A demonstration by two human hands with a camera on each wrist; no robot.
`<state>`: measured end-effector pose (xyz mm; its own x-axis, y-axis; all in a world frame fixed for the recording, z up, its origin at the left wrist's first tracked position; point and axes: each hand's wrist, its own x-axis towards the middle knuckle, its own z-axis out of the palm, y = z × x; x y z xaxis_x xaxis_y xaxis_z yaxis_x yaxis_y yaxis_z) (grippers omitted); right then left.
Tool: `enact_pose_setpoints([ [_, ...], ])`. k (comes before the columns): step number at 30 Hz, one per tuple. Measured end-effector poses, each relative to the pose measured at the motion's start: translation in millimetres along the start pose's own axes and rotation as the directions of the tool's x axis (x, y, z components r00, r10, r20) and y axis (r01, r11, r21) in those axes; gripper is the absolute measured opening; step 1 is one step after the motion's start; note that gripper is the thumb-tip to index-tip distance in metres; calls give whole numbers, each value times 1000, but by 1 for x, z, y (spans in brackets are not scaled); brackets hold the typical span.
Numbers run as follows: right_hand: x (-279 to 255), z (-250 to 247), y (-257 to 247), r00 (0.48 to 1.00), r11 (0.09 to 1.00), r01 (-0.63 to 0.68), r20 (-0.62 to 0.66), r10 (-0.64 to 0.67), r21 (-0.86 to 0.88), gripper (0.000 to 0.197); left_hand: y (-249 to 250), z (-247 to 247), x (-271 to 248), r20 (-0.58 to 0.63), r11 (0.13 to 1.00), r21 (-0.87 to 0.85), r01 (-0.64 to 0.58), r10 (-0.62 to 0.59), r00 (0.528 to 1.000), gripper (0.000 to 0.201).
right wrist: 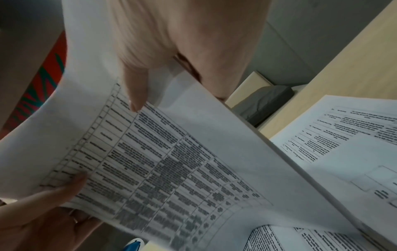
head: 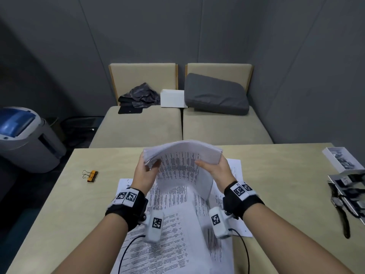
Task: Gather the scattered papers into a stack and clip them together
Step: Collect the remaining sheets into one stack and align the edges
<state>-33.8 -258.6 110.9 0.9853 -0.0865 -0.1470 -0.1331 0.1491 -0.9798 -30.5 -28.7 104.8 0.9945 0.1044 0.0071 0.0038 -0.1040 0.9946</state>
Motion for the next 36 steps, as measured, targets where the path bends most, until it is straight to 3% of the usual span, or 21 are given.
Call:
enact_pose_setpoints([
  [4,4,-5,13,995,995,-100,5,100,-27,56,0,-3,1,-1,998,-49,30,-30,1000,40],
  [7,0,-3,35,978,960,-168,86,192,-225,50,-16,-7,2,86,987,95,133,-141,986,45],
  [10,5,-2,37,986,954,-149,32,163,-262,38,-17,-9,8,83,972,210,100,-120,989,34],
  [15,19,-12,14,998,925,-57,-9,58,-375,43,-6,-4,16,70,990,129,47,-56,996,10],
  [18,24,-35,15,997,909,-74,-58,55,-411,44,-26,-11,16,94,965,168,201,-219,971,29],
  [21,24,-65,31,982,880,-179,-134,133,-440,48,-64,-23,1,115,871,348,347,-407,906,51],
  [26,14,-100,69,928,738,-373,-234,290,-563,46,-120,-32,-30,79,654,603,457,-618,782,63],
  [31,16,-115,94,880,640,-476,-324,348,-604,45,-137,-26,-33,85,489,814,313,-633,769,66],
  [36,29,-123,112,835,568,-549,-390,387,-613,47,-146,-16,-34,134,315,942,113,-665,735,40],
])
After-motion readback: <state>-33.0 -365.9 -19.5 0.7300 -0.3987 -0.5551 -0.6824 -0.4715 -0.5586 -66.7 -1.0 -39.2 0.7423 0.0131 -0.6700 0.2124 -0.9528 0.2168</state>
